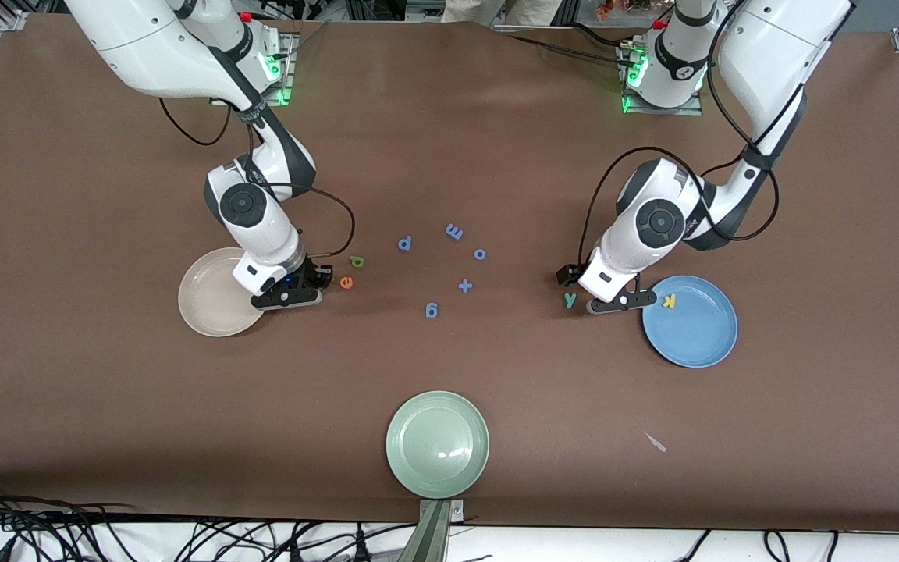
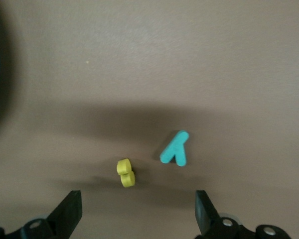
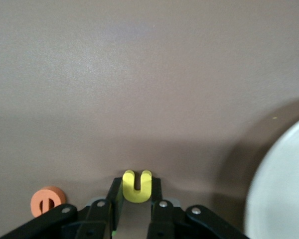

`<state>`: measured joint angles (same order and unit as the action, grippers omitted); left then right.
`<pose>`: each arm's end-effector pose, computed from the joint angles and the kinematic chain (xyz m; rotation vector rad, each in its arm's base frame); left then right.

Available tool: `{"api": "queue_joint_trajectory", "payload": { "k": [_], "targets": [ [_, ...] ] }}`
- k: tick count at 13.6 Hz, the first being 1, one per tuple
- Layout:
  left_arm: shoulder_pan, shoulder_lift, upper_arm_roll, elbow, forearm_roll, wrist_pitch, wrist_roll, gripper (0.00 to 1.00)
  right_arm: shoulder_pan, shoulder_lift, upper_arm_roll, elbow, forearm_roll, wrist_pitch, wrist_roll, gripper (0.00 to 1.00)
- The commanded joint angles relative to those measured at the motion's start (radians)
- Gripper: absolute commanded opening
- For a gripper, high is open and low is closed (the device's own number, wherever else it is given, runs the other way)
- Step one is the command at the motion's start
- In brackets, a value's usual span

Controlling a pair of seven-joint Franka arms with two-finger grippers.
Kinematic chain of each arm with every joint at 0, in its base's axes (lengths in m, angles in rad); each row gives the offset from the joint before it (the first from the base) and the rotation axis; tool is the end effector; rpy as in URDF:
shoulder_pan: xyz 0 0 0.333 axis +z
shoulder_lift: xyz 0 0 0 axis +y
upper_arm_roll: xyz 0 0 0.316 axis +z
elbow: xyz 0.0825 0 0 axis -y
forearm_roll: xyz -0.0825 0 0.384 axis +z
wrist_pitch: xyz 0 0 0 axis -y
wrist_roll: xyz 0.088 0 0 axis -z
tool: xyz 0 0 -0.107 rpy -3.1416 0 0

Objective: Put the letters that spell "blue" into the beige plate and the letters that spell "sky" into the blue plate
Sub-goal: 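Grasp the yellow s with the left gripper while the right gripper places the u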

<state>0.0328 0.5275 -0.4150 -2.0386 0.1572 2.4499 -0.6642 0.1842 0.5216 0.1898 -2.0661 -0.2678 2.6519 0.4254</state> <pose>0.5481 -0.2183 0.1958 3.0574 0.3079 -0.1677 0.5530 0.2238 0.1870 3.1227 0.2377 0.1432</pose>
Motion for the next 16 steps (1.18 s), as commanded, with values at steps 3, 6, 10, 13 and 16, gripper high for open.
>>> {"api": "queue_joint_trajectory", "payload": {
  "k": [3, 6, 10, 13, 16],
  "targets": [
    [0.050, 0.019, -0.004, -0.008, -0.027, 0.015, -0.002, 0.70, -0.038, -0.107, 0.000, 0.001, -0.008, -0.151, -0.134, 0.17],
    [0.058, 0.039, -0.005, -0.006, -0.033, 0.027, -0.005, 0.58, -0.093, -0.161, -0.022, -0.017, -0.007, -0.225, -0.290, 0.17],
    [0.070, 0.051, -0.008, -0.006, -0.113, 0.040, -0.009, 0.21, -0.112, -0.195, -0.076, -0.138, -0.005, -0.137, -0.369, 0.37],
    [0.067, 0.049, -0.008, -0.005, -0.120, 0.040, -0.005, 0.00, -0.112, -0.196, -0.069, -0.128, -0.004, -0.136, -0.317, 0.64],
    [0.064, 0.013, -0.010, 0.011, -0.119, -0.021, 0.005, 0.00, -0.112, -0.187, 0.022, -0.063, -0.005, -0.211, -0.167, 0.67]
  ]
}}
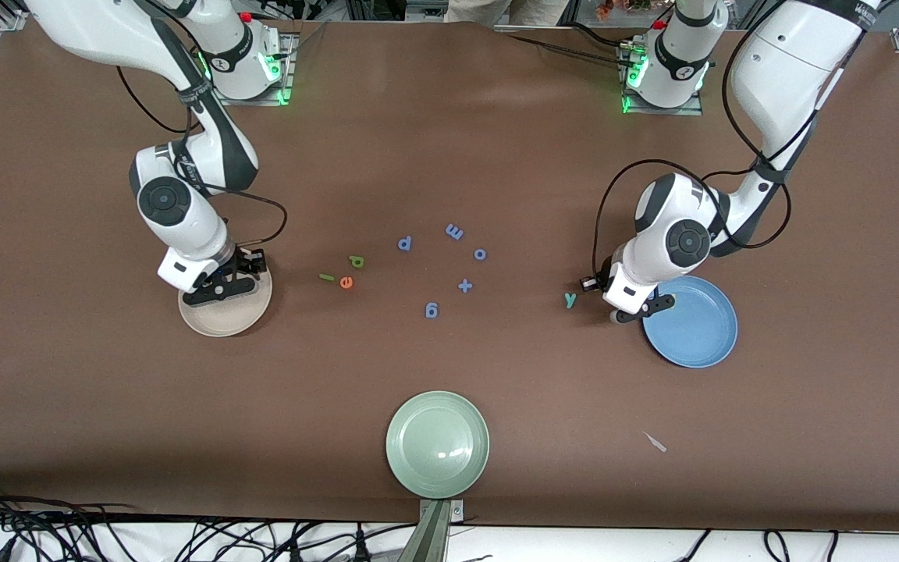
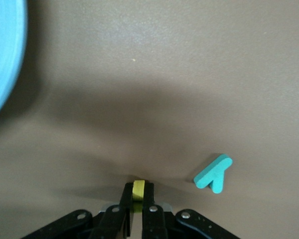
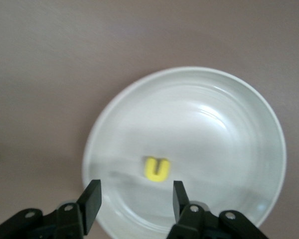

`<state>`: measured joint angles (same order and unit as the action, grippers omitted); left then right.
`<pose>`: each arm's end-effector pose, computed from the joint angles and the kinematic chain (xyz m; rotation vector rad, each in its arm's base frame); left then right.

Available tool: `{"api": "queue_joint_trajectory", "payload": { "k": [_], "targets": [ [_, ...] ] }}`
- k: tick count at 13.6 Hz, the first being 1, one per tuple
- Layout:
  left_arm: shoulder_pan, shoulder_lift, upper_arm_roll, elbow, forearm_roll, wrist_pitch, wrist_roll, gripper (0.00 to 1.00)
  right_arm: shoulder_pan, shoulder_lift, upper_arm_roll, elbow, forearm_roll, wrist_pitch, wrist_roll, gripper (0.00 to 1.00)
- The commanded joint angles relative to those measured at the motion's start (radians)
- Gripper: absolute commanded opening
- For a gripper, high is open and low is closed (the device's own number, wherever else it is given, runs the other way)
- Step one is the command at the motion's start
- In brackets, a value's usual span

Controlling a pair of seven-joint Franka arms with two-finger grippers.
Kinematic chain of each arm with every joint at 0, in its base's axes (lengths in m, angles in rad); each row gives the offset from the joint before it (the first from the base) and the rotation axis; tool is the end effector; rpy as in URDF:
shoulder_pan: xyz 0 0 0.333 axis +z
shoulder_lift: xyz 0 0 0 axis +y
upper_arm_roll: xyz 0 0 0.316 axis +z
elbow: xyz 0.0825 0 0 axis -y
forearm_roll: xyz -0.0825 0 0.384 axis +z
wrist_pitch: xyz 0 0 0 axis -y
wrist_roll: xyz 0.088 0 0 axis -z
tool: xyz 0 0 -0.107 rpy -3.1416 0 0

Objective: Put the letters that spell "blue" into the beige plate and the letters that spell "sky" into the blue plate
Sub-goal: 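Drop the s into the blue plate while the right gripper grasps the green bar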

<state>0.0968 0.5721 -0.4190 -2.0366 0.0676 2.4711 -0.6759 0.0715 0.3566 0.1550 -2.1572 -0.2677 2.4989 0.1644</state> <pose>0.5569 -0.1862 0.1747 2.9642 0.5221 -0.2465 0.5517 0.1289 0.2320 3.0099 0.4057 0.0227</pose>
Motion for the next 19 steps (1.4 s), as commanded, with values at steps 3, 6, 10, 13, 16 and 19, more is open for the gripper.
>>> {"api": "queue_joint_trajectory", "payload": {
  "k": [3, 6, 10, 13, 16, 19],
  "targets": [
    [-0.005, -0.073, -0.006, 0.102, -0.012, -0.240, 0.027, 0.00, 0.005, 0.034, 0.155, 0.092, -0.004, -0.091, 0.324, 0.67],
    [0.020, -0.100, 0.008, 0.179, -0.014, -0.402, 0.204, 0.00, 0.007, 0.082, 0.202, 0.091, -0.005, -0.034, 0.447, 0.67],
    [0.138, -0.098, 0.006, 0.151, 0.153, -0.399, 0.404, 0.01, 0.011, 0.113, 0.210, 0.056, -0.007, 0.059, 0.475, 0.67],
    [0.161, -0.098, 0.002, 0.148, 0.181, -0.397, 0.478, 1.00, 0.011, 0.142, 0.210, 0.048, -0.018, 0.112, 0.475, 0.67],
    [0.153, -0.101, -0.053, 0.162, 0.181, -0.402, 0.460, 1.00, 0.011, 0.145, 0.209, 0.031, -0.025, 0.129, 0.475, 0.67],
    [0.094, -0.092, -0.103, 0.170, 0.178, -0.391, 0.296, 1.00, 0.011, 0.143, 0.207, 0.017, -0.048, 0.133, 0.475, 0.67]
  ]
}}
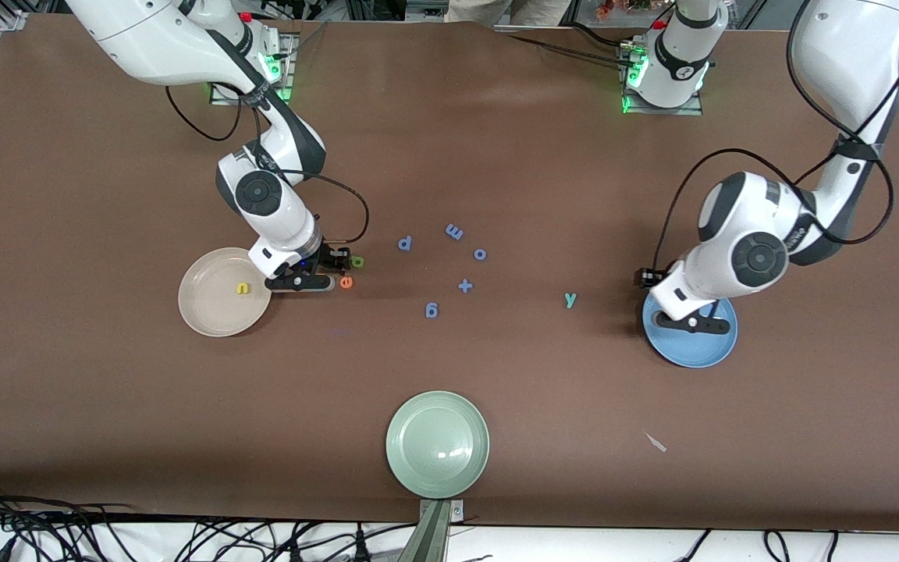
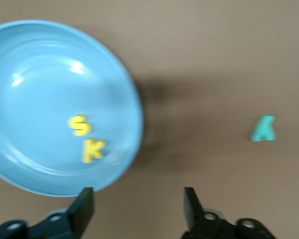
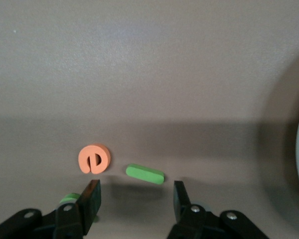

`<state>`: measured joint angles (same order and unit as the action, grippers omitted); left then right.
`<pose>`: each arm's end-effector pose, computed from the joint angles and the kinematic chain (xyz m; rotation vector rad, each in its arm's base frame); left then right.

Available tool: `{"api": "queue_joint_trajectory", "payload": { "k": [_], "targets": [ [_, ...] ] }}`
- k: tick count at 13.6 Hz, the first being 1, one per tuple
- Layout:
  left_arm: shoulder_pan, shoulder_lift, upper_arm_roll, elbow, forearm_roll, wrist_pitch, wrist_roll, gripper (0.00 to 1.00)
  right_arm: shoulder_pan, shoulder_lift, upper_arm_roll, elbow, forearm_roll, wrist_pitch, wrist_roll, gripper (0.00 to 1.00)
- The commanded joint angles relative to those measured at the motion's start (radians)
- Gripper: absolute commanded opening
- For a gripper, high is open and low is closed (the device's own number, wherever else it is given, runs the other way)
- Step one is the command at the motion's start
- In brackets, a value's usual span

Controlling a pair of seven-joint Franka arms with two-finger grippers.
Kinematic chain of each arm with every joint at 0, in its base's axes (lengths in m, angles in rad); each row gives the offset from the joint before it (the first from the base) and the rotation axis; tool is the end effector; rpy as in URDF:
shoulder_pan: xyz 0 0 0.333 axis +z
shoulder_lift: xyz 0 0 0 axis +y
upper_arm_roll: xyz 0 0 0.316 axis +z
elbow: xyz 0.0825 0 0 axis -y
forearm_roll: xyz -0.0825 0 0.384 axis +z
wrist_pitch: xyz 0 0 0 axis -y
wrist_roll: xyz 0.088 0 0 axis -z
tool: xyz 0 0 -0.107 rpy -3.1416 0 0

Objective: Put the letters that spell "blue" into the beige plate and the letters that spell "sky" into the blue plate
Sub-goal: 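Drop the s into the blue plate while the right gripper grasps the green bar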

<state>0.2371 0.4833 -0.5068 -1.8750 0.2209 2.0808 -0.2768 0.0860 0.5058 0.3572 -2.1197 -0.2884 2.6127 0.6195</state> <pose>0.5943 -0.1371 0.2659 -3.1144 0.1510 0.3317 0.5184 0.2544 0.1864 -3.1048 -0.0430 -0.0309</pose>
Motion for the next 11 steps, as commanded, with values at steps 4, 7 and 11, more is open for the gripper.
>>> {"api": "queue_joint_trajectory", "payload": {
  "k": [4, 7, 11],
  "targets": [
    [-0.172, 0.070, -0.012, 0.043, 0.034, 0.066, -0.252, 1.00, -0.003, 0.003, -0.003, -0.046, -0.055, 0.075, 0.019, 0.67],
    [-0.186, 0.167, -0.013, 0.040, 0.150, 0.174, -0.217, 1.00, -0.003, 0.011, -0.015, -0.043, -0.084, 0.078, 0.019, 0.64],
    [-0.193, 0.250, -0.007, 0.036, 0.291, 0.311, -0.217, 0.90, -0.003, 0.023, -0.035, -0.046, -0.107, 0.112, 0.017, 0.58]
  ]
}}
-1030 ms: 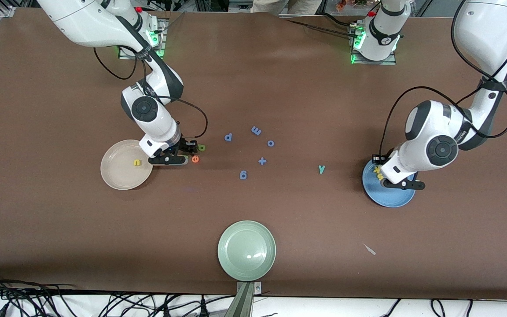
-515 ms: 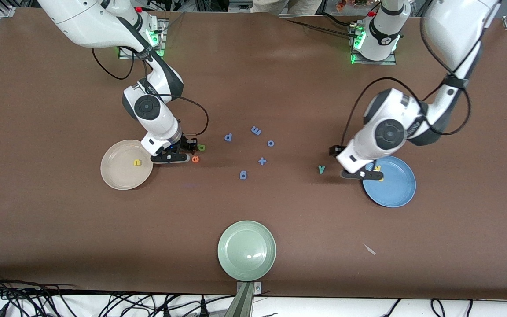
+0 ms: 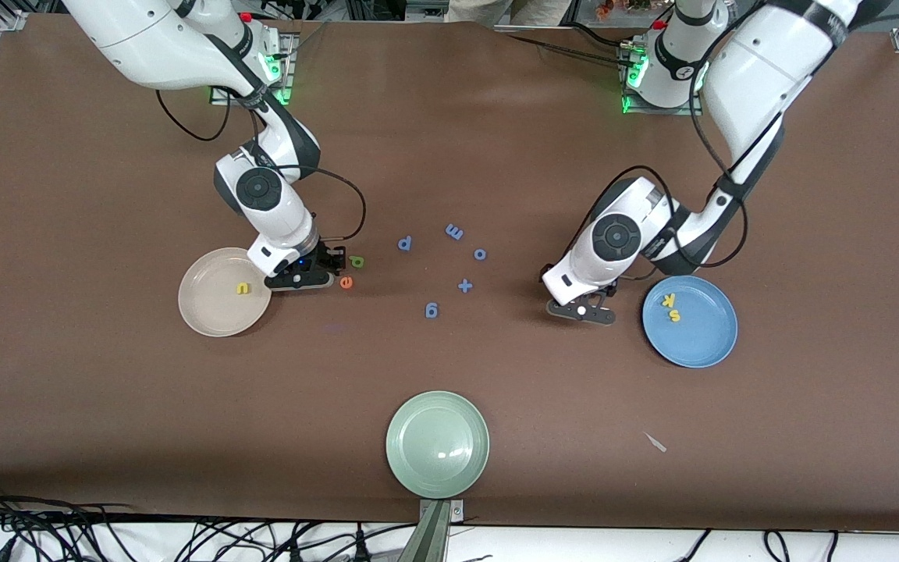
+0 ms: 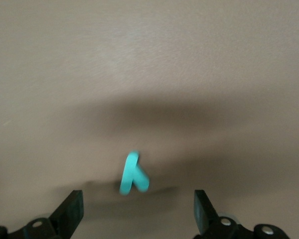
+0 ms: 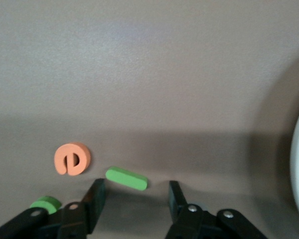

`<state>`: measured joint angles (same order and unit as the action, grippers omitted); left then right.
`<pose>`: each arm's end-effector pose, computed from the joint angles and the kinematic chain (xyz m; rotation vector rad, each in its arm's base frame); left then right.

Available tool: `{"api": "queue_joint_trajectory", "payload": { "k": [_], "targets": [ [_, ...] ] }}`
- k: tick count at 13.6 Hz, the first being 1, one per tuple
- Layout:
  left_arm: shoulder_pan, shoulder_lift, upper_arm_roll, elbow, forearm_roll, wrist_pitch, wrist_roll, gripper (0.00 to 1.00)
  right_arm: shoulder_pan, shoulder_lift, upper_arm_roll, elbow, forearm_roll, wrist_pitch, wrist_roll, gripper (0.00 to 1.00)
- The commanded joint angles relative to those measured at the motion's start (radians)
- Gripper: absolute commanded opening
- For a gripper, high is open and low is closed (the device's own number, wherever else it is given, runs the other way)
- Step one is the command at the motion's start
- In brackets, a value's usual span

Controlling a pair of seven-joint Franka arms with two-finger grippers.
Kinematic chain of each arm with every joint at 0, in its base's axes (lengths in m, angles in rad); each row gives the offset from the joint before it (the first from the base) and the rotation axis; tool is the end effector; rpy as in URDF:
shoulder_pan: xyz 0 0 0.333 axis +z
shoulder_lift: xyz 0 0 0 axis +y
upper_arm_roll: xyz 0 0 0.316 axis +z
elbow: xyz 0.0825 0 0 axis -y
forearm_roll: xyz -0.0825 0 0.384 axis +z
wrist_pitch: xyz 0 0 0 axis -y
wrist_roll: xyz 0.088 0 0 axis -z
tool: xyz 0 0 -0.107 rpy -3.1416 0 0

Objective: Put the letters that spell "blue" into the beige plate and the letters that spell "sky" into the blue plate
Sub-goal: 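Grasp the teal y with the left gripper while the right gripper lifts the bar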

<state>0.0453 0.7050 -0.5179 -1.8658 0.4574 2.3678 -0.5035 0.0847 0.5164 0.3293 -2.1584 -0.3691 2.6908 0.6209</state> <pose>0.5647 -0.2686 0.1693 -3.1120 0.3508 0.1209 0.5131 0.2419 0.1719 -3.1143 -0.1203 -0.0950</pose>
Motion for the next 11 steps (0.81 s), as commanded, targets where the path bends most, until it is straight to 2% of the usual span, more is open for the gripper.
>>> {"api": "queue_joint_trajectory", "payload": {
  "k": [1, 2, 3, 5, 6, 8, 9, 10, 11],
  "targets": [
    [0.001, 0.027, 0.004, 0.024, 0.058, 0.024, 0.010, 0.86, -0.002, 0.013, -0.007, -0.008, -0.027, 0.034, 0.016, 0.56],
    [0.001, 0.027, 0.004, 0.023, 0.058, 0.024, 0.010, 0.81, -0.002, 0.014, -0.007, -0.008, -0.025, 0.034, 0.017, 0.54],
    [0.001, 0.025, 0.004, 0.020, 0.058, 0.022, 0.007, 0.81, -0.002, 0.013, -0.007, -0.008, -0.027, 0.032, 0.017, 0.54],
    [0.005, 0.019, 0.003, 0.005, 0.058, 0.022, 0.010, 0.81, -0.002, 0.013, -0.007, -0.008, -0.025, 0.032, 0.017, 0.46],
    [0.007, 0.016, 0.003, 0.002, 0.058, 0.018, 0.011, 0.77, -0.002, 0.013, -0.007, -0.008, -0.025, 0.032, 0.017, 0.43],
    [0.008, 0.004, 0.001, -0.007, 0.058, 0.013, 0.016, 0.65, -0.002, 0.013, -0.007, -0.006, -0.027, 0.032, 0.017, 0.39],
    [0.010, 0.002, 0.001, -0.016, 0.058, 0.011, 0.016, 0.63, -0.002, 0.013, -0.007, -0.006, -0.025, 0.032, 0.017, 0.38],
    [0.014, -0.004, -0.001, -0.021, 0.058, 0.011, 0.016, 0.56, -0.002, 0.013, -0.007, -0.006, -0.025, 0.032, 0.017, 0.38],
    [0.016, -0.007, -0.002, -0.023, 0.058, 0.010, 0.016, 0.41, -0.002, 0.013, -0.007, -0.005, -0.025, 0.032, 0.017, 0.38]
  ]
}}
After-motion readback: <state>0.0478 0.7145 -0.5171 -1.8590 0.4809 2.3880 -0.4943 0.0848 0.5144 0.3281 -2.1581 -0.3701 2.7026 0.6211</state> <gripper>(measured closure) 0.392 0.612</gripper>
